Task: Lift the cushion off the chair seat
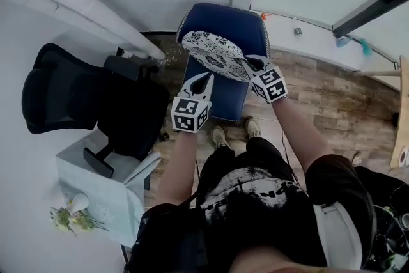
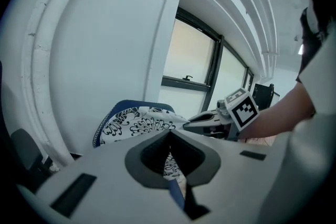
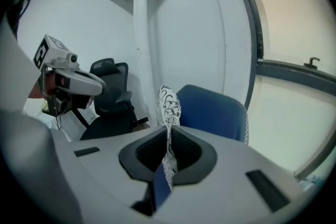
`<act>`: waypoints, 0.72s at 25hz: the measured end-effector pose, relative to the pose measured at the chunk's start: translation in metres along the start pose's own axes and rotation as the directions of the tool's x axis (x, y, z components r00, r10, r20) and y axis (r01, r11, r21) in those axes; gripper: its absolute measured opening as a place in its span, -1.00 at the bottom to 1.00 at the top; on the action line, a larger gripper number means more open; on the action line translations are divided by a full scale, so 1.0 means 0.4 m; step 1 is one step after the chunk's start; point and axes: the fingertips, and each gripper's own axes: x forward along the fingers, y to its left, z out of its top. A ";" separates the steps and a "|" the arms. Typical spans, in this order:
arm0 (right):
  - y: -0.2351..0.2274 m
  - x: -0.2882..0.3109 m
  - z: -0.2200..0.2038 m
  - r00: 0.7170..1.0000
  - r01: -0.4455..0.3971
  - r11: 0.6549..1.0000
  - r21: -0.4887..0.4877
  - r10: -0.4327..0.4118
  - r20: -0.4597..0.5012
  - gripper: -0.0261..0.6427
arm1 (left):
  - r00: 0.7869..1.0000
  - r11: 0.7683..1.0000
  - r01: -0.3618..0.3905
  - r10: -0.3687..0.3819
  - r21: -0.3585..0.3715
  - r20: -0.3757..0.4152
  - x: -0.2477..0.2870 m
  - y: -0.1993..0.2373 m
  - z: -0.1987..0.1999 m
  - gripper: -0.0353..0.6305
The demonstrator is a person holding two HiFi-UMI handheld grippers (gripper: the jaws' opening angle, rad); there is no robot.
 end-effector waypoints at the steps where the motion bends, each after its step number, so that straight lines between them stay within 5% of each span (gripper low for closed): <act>1: 0.002 -0.021 0.022 1.000 0.006 1.000 -0.002 -0.006 0.017 -0.84 | 1.000 1.000 0.001 -0.001 0.001 0.007 -0.011 -0.004 0.010 -0.86; 18: 0.033 -0.291 0.368 0.947 0.022 0.998 -0.064 0.000 0.322 -0.83 | 0.985 0.994 -0.049 0.033 0.093 0.170 -0.137 0.000 0.224 -0.86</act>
